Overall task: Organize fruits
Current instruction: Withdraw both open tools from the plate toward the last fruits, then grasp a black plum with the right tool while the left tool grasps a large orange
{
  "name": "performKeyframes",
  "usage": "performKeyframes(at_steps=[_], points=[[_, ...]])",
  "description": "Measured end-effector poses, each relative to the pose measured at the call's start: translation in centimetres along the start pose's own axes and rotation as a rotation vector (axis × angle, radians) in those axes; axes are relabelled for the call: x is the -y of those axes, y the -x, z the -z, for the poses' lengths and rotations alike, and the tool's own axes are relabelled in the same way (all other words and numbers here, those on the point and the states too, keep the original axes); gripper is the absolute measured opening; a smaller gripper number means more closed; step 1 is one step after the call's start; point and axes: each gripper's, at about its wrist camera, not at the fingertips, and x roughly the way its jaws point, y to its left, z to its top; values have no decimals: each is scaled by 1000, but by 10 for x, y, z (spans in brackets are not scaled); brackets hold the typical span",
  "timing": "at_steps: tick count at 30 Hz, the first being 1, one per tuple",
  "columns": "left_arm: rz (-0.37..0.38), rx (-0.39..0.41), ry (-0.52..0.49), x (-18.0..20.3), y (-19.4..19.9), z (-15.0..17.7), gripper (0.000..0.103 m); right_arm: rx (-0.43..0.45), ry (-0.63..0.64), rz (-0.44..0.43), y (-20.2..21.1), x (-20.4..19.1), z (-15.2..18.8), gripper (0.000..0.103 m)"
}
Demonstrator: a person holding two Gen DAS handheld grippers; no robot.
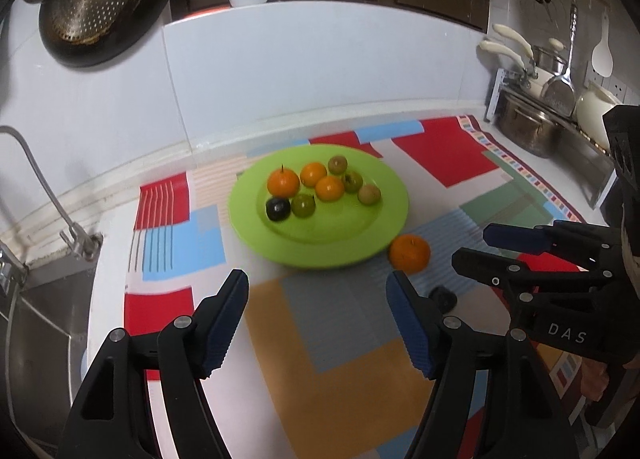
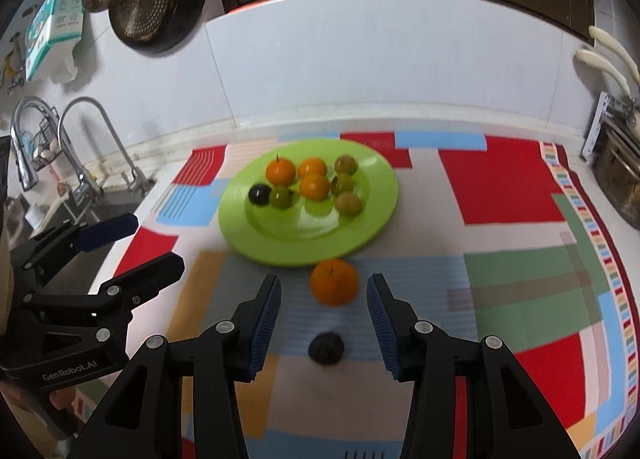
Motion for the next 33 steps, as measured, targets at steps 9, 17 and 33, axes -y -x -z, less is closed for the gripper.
performKeyframes(at_steps=[9,17,33], points=[[-10,-62,4,3,-12,21,71,-87,2,-20,-16,0,23,46],[-9,-126,12,7,-29,34,71,-142,-6,-34,-35,5,33,46],[-23,-169,41,11,-44,40,71,-187,33,-49,-59,10,33,38]])
